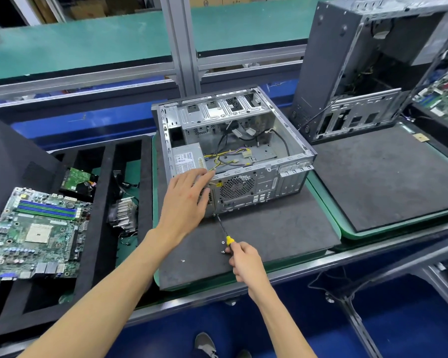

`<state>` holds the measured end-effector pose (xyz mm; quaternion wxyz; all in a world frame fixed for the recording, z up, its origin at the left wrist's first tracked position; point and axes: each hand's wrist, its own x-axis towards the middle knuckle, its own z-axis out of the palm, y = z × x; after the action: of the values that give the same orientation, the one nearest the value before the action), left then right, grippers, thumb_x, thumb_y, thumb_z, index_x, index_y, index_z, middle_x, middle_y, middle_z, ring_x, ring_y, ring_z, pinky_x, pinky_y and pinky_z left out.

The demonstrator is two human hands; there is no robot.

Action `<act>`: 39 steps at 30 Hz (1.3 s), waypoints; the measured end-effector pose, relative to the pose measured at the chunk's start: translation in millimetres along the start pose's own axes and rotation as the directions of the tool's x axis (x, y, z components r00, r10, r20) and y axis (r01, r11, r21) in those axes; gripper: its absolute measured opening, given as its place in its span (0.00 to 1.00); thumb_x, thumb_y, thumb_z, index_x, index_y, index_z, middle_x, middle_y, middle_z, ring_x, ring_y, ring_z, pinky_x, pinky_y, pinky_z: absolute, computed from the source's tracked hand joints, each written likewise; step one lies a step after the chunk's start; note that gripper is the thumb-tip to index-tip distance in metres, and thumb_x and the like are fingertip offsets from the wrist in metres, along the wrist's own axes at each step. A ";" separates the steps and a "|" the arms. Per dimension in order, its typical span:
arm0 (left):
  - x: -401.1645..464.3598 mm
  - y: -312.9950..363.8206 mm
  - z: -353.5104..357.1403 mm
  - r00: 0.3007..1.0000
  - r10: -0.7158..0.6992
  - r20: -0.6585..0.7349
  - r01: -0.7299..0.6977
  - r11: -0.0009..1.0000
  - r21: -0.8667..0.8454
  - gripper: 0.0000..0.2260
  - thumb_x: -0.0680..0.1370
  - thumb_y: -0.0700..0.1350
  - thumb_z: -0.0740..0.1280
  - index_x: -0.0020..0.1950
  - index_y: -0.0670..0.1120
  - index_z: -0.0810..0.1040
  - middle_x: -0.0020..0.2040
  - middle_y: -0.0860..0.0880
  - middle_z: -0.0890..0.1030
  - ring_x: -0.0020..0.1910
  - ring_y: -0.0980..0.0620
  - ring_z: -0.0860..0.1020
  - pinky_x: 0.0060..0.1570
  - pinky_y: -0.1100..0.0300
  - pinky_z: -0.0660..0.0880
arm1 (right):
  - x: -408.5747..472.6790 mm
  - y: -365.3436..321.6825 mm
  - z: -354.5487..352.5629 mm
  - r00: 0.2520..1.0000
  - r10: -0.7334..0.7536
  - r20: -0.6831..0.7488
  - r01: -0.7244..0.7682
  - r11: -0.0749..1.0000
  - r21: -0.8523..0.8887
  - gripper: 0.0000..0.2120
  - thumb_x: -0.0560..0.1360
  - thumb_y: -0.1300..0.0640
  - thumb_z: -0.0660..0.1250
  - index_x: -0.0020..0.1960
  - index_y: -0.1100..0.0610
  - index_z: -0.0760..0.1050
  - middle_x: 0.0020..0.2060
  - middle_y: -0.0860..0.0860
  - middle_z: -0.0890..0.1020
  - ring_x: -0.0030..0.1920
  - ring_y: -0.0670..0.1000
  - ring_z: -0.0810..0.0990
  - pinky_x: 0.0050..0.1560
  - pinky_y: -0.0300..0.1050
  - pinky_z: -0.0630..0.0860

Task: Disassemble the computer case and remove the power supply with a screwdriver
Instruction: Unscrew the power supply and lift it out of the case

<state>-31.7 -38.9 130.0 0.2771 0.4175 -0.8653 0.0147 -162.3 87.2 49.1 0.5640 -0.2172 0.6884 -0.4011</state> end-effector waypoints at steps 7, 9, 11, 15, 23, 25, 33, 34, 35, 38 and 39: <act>0.2 -1.1 1.7 0.999 -0.030 -0.015 0.029 0.998 -0.050 0.17 0.80 0.37 0.66 0.68 0.47 0.78 0.62 0.49 0.79 0.60 0.46 0.76 0.61 0.53 0.68 | 3.6 0.8 2.7 1.000 0.007 0.012 -0.007 1.000 -0.013 0.12 0.84 0.53 0.58 0.47 0.57 0.76 0.26 0.47 0.68 0.21 0.44 0.60 0.21 0.38 0.56; -0.3 -0.6 1.1 0.999 -0.035 -0.013 0.034 0.998 -0.058 0.17 0.80 0.37 0.66 0.68 0.47 0.78 0.62 0.49 0.79 0.60 0.46 0.76 0.61 0.53 0.68 | 4.1 0.3 3.7 1.000 0.010 0.006 -0.010 1.000 -0.016 0.12 0.84 0.53 0.58 0.47 0.57 0.76 0.26 0.47 0.68 0.21 0.44 0.60 0.21 0.37 0.57; -0.4 0.3 0.6 0.999 -0.046 -0.012 0.045 0.997 -0.062 0.17 0.80 0.37 0.66 0.68 0.47 0.78 0.62 0.49 0.79 0.60 0.45 0.76 0.62 0.52 0.68 | 3.8 -1.0 3.6 1.000 0.011 -0.004 -0.011 1.000 -0.015 0.13 0.84 0.53 0.58 0.47 0.57 0.76 0.26 0.47 0.69 0.21 0.44 0.61 0.21 0.37 0.57; -0.2 2.8 -0.8 0.998 -0.063 -0.008 0.062 0.996 -0.071 0.17 0.80 0.36 0.66 0.68 0.47 0.78 0.62 0.49 0.79 0.60 0.45 0.76 0.61 0.51 0.69 | 2.7 -2.1 4.1 1.000 0.022 -0.014 -0.022 1.000 0.000 0.13 0.84 0.53 0.58 0.49 0.58 0.77 0.27 0.47 0.69 0.21 0.43 0.61 0.21 0.37 0.58; 1.0 5.8 1.8 0.994 -0.108 -0.022 0.106 0.990 -0.089 0.15 0.80 0.37 0.66 0.66 0.47 0.80 0.61 0.49 0.80 0.59 0.46 0.77 0.61 0.51 0.69 | 8.6 -12.0 7.8 0.959 0.195 0.208 -0.249 0.928 0.279 0.16 0.85 0.52 0.57 0.50 0.61 0.77 0.26 0.47 0.65 0.22 0.44 0.57 0.19 0.36 0.53; 1.1 5.6 1.9 0.994 -0.108 -0.027 0.105 0.990 -0.095 0.16 0.79 0.37 0.66 0.65 0.46 0.80 0.61 0.49 0.80 0.59 0.46 0.77 0.60 0.51 0.69 | 10.4 -11.4 9.5 0.955 0.200 0.218 -0.259 0.921 0.290 0.16 0.85 0.51 0.57 0.49 0.60 0.76 0.24 0.47 0.65 0.21 0.43 0.57 0.18 0.35 0.53; 0.2 7.4 6.4 0.992 -0.102 -0.080 0.095 0.991 -0.090 0.16 0.77 0.34 0.67 0.64 0.45 0.81 0.59 0.48 0.80 0.58 0.46 0.77 0.58 0.53 0.69 | 0.5 0.6 15.1 0.941 -0.323 -0.105 0.179 0.735 -0.654 0.15 0.85 0.49 0.55 0.52 0.57 0.75 0.41 0.52 0.82 0.42 0.56 0.79 0.40 0.48 0.68; -0.4 7.2 6.9 0.991 -0.102 -0.083 0.094 0.991 -0.093 0.17 0.77 0.33 0.66 0.64 0.45 0.81 0.59 0.48 0.80 0.58 0.46 0.77 0.58 0.53 0.69 | 0.4 1.7 13.0 0.937 -0.331 -0.112 0.187 0.746 -0.639 0.13 0.85 0.48 0.57 0.51 0.56 0.74 0.39 0.49 0.80 0.41 0.55 0.78 0.40 0.48 0.68; -0.4 6.6 7.3 0.991 -0.103 -0.086 0.095 0.991 -0.098 0.18 0.76 0.33 0.66 0.64 0.45 0.81 0.60 0.48 0.80 0.58 0.46 0.77 0.59 0.53 0.69 | 2.4 1.5 9.7 0.942 -0.319 -0.108 0.198 0.783 -0.589 0.11 0.84 0.48 0.59 0.50 0.54 0.73 0.37 0.47 0.78 0.39 0.53 0.77 0.39 0.47 0.69; -0.5 5.9 8.3 0.991 -0.104 -0.082 0.095 0.991 -0.099 0.20 0.75 0.31 0.65 0.64 0.45 0.80 0.60 0.48 0.80 0.58 0.46 0.77 0.59 0.54 0.69 | 9.4 -2.4 3.0 0.977 -0.207 -0.054 0.170 0.907 -0.386 0.08 0.82 0.49 0.64 0.49 0.53 0.71 0.37 0.48 0.79 0.36 0.49 0.77 0.35 0.42 0.71; -0.7 5.6 8.5 0.992 -0.097 -0.082 0.090 0.991 -0.095 0.20 0.74 0.30 0.65 0.64 0.45 0.80 0.60 0.48 0.80 0.58 0.46 0.77 0.59 0.54 0.69 | 10.9 -3.0 3.6 0.985 -0.168 -0.038 0.145 0.926 -0.348 0.08 0.81 0.49 0.64 0.50 0.54 0.71 0.37 0.50 0.80 0.35 0.49 0.76 0.35 0.43 0.71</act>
<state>-39.4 -36.9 123.6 0.3333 0.4435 -0.8317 -0.0197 -162.3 76.1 44.8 0.4601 -0.3530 0.7469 -0.3253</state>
